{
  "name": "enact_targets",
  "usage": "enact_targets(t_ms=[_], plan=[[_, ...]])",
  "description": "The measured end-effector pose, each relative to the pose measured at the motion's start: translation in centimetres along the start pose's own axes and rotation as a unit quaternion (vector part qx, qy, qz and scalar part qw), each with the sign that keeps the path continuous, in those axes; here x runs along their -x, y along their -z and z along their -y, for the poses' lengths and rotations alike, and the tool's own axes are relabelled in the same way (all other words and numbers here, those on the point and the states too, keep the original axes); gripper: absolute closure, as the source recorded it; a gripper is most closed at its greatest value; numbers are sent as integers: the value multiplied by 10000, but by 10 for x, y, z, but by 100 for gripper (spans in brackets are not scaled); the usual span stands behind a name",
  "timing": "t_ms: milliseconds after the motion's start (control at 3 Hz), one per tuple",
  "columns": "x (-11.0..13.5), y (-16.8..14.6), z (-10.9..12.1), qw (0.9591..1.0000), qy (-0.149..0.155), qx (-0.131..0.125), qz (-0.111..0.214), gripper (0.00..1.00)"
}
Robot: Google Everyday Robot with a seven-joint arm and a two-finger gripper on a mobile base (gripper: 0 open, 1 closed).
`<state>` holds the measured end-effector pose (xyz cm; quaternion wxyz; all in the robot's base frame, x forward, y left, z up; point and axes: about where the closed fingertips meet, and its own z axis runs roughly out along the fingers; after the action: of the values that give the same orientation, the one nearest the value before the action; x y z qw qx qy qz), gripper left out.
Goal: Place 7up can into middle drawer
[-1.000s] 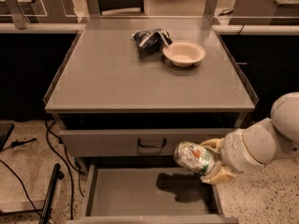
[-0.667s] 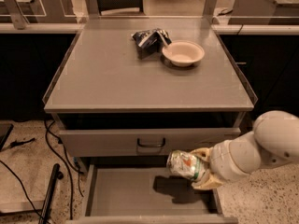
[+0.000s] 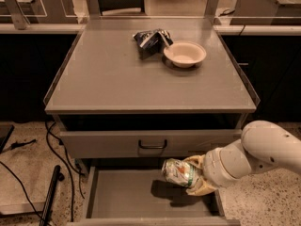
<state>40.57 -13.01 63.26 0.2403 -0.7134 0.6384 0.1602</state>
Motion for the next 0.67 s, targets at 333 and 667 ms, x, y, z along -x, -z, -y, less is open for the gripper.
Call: enact_targets(t_ms=[333, 667], plan=[[-17, -17, -6, 10000, 28, -20, 18, 100], [-39, -56, -12, 9999, 111, 8, 96, 100]])
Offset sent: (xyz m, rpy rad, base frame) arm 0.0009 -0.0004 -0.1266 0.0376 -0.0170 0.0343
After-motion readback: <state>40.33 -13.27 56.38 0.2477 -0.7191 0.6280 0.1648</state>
